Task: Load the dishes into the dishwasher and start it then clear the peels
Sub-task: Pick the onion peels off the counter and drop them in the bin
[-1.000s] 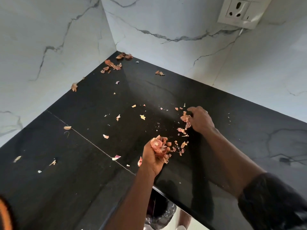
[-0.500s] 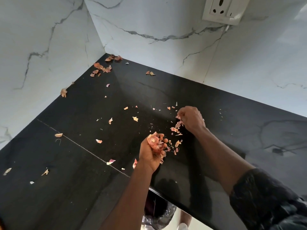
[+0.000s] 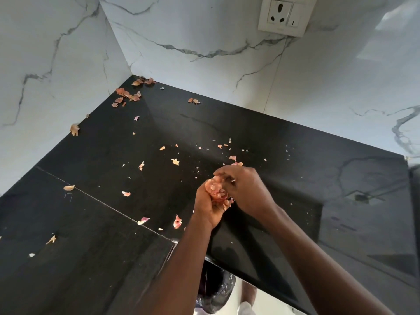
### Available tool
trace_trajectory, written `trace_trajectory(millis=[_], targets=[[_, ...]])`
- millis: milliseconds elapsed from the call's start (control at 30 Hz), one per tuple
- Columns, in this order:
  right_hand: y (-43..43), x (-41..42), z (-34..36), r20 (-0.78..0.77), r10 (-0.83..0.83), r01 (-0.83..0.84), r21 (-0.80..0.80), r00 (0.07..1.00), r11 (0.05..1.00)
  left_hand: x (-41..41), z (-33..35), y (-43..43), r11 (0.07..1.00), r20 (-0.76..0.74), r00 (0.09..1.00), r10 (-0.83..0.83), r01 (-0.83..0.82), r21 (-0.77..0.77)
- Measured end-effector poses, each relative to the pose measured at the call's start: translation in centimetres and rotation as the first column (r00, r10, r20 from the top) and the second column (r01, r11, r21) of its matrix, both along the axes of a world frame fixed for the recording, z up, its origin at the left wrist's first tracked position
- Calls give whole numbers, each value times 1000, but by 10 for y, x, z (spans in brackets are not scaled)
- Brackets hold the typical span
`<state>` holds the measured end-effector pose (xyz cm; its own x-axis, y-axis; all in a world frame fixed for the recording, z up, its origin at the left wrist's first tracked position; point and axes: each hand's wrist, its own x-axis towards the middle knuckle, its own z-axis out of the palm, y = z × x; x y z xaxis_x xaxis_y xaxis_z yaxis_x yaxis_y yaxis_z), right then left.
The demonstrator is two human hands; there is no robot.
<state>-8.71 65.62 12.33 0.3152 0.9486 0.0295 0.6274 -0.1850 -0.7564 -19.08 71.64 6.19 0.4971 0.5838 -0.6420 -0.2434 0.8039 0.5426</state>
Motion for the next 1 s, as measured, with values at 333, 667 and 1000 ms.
trace_trajectory(millis=[333, 667, 1000], targets=[[-5, -9, 9, 173, 34, -14, -118, 984, 993, -7, 7, -12, 1000, 74, 997, 0, -2, 18], [21, 28, -12, -4, -174, 174, -29, 985, 984, -20, 3, -12, 998, 109, 994, 24, -17, -61], [64, 62, -70, 269, 117, 32, -491, 956, 870, -29, 2, -14, 998, 82, 996, 17, -12, -60]])
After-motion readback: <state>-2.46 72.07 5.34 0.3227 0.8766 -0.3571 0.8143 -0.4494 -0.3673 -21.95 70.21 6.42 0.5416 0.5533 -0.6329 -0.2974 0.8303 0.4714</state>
